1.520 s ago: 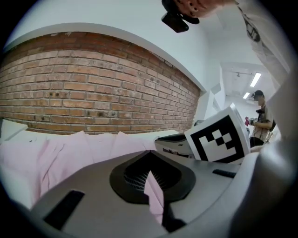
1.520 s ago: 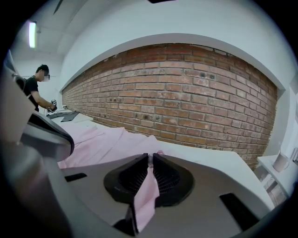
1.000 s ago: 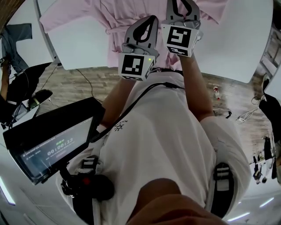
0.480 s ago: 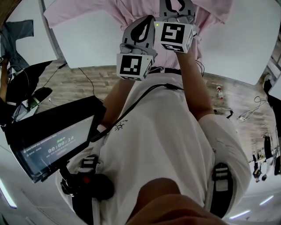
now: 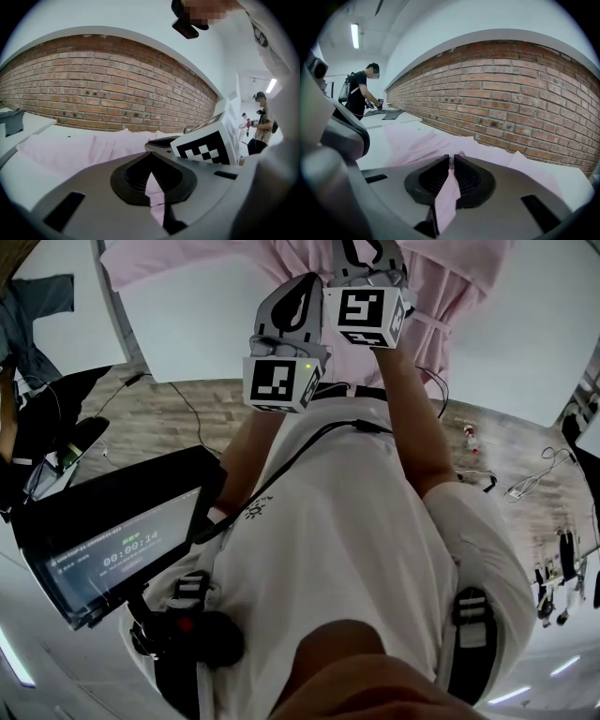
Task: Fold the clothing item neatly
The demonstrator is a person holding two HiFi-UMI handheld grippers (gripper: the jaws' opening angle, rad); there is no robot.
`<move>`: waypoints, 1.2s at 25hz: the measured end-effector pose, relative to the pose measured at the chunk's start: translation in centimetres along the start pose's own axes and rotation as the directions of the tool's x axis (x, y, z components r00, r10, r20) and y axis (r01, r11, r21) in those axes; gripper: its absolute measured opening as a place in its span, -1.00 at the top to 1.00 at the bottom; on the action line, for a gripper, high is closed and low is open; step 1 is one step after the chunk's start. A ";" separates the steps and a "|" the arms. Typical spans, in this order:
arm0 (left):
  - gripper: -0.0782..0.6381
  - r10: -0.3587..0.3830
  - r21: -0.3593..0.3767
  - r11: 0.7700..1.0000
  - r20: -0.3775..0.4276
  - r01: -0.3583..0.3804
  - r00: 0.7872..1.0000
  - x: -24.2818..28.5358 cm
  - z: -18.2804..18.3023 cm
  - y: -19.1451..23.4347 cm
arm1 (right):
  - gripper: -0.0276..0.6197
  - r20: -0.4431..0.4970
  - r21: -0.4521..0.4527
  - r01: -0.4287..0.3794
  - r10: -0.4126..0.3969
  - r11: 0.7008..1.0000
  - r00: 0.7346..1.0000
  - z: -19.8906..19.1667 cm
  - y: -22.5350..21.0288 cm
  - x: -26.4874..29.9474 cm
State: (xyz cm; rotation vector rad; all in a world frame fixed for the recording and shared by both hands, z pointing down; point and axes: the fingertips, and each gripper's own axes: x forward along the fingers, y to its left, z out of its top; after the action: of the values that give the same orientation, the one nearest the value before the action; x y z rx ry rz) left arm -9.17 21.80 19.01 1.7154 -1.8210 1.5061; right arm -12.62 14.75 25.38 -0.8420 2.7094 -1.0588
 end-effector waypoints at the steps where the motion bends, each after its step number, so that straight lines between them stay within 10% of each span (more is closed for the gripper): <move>1: 0.78 0.001 -0.002 1.000 0.001 -0.001 1.000 0.1 0.0 0.0 | 0.79 -0.001 -0.001 -0.007 0.007 1.000 1.000 -0.1 0.1 0.0; 30: 0.78 0.041 -0.047 0.998 0.003 -0.041 0.999 -1.0 -0.4 0.3 | 0.57 -0.015 -0.024 -0.323 0.323 0.946 0.946 -0.6 4.0 -4.0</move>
State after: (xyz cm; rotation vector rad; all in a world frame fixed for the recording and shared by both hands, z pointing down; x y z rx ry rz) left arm -9.32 22.68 18.30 1.6713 -1.8888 1.4644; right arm -11.27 19.66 22.88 -0.3731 2.7463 -0.9582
